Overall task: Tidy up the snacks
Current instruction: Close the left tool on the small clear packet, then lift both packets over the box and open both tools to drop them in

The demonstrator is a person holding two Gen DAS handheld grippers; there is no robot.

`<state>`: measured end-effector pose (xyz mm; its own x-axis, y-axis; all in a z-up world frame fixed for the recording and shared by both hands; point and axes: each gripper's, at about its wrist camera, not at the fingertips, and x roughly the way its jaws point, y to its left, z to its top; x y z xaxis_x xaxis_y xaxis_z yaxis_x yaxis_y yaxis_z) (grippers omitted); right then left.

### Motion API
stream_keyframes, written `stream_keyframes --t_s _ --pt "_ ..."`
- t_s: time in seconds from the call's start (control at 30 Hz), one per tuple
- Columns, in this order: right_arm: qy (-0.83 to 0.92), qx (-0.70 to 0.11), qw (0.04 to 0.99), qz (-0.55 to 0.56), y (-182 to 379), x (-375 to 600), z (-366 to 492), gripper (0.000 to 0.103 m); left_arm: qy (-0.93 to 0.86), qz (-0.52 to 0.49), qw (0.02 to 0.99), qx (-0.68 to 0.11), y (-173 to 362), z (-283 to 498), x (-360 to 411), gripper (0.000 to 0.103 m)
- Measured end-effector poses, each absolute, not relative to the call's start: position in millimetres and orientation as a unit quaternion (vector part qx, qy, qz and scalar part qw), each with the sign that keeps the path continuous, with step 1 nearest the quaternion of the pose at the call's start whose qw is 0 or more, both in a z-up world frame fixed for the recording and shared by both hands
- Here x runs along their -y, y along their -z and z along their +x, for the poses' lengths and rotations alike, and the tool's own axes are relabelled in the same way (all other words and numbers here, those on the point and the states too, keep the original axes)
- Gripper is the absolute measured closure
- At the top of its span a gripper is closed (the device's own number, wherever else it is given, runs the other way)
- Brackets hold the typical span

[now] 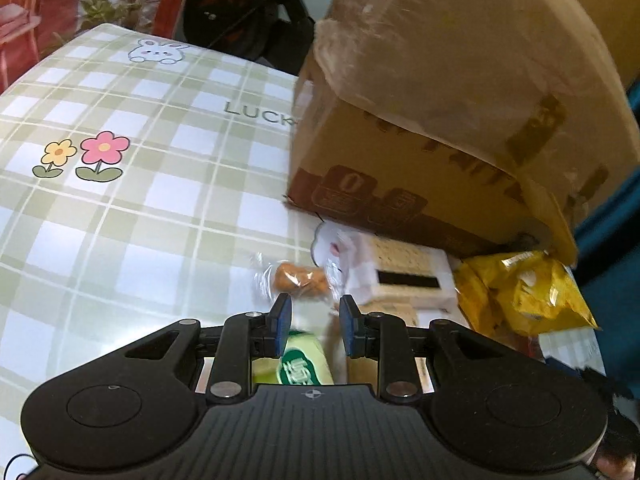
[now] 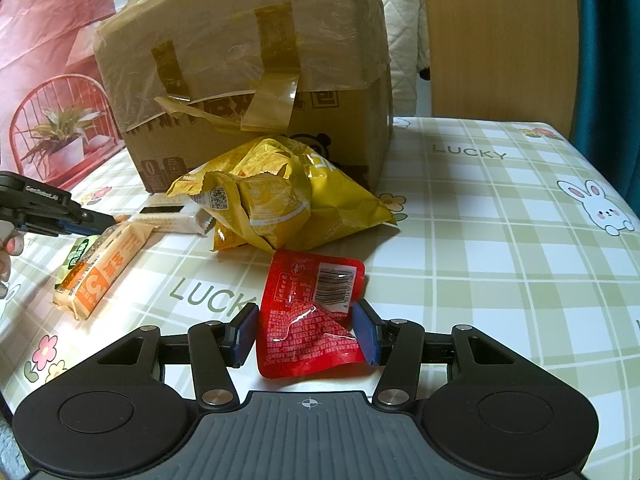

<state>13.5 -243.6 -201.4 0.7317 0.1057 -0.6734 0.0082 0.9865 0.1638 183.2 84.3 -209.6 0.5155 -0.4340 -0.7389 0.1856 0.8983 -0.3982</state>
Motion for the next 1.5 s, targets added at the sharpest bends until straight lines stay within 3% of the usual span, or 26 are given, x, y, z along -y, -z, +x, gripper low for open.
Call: stream_keyframes --t_s 0.23,0.5,0.57,0.6,1.07,1.5 --pt "-0.026 -0.365 0.927 0.077 201 243 13 0.055 0.132 -0.203 0.861 -0.446 213 202 -95 0.068" --pt "-0.027 -0.364 0.928 0.077 201 244 13 0.055 0.105 -0.043 0.904 -0.413 206 189 -43 0.069" --pt "-0.027 -0.362 0.928 0.079 201 244 13 0.055 0.098 -0.011 0.909 -0.404 207 185 -33 0.076" --pt "-0.027 -0.361 0.929 0.079 202 244 12 0.055 0.099 -0.008 0.91 -0.403 207 184 -32 0.085" --pt "-0.021 -0.353 0.931 0.087 193 246 7 0.056 0.122 -0.017 0.927 -0.354 166 150 -51 0.086" --pt "0.017 -0.286 0.954 0.086 143 267 -21 0.056 0.154 -0.048 0.95 -0.269 93 120 -45 0.085"
